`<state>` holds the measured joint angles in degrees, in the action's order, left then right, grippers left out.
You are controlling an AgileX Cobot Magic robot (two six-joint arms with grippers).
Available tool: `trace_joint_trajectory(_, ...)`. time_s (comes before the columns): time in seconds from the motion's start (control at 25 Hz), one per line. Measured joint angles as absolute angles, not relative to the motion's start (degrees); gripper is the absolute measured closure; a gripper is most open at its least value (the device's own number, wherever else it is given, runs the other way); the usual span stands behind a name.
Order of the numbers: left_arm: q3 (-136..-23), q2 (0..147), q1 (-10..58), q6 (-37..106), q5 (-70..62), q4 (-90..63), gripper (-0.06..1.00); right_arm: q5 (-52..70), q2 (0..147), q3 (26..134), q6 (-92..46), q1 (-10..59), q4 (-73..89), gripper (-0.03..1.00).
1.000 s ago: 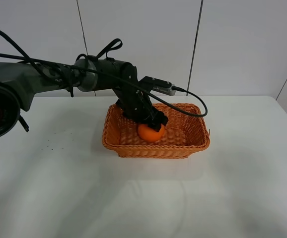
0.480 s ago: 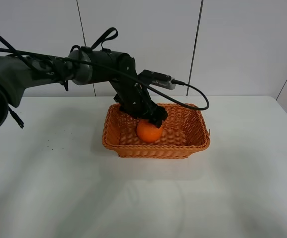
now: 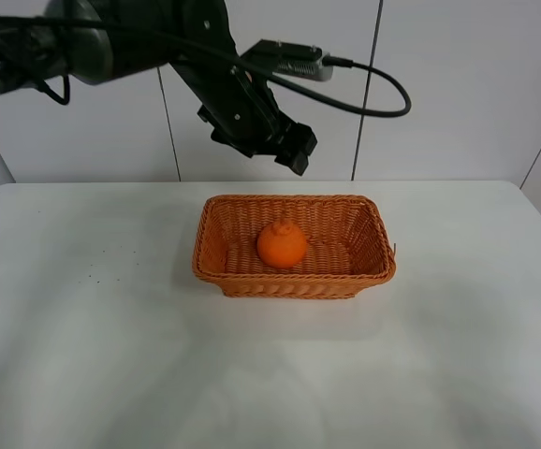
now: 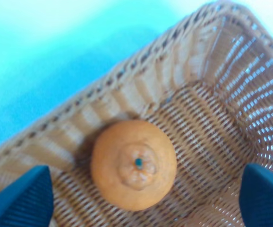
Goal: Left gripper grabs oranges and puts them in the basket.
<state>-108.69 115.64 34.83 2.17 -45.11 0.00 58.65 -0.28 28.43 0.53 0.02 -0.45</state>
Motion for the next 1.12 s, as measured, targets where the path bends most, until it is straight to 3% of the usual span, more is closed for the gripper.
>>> trace_joint_trajectory(0.32, -109.01, 108.67, 34.40, 0.76, -48.17, 7.83, 0.05, 58.65, -0.28, 28.43, 0.53, 0.02, -0.45, 0.27)
trace_joint_trajectory(0.52, -109.08, 108.54, 30.40, 0.70, -49.76, 9.10, 0.05, 58.65, -0.28, 28.43, 0.53, 0.02, -0.45, 0.27)
trace_joint_trajectory(1.12, -109.08, 108.54, 2.49, 2.17, -51.95, 9.93, 0.05, 58.65, -0.28, 28.43, 0.53, 0.02, -0.45, 0.27)
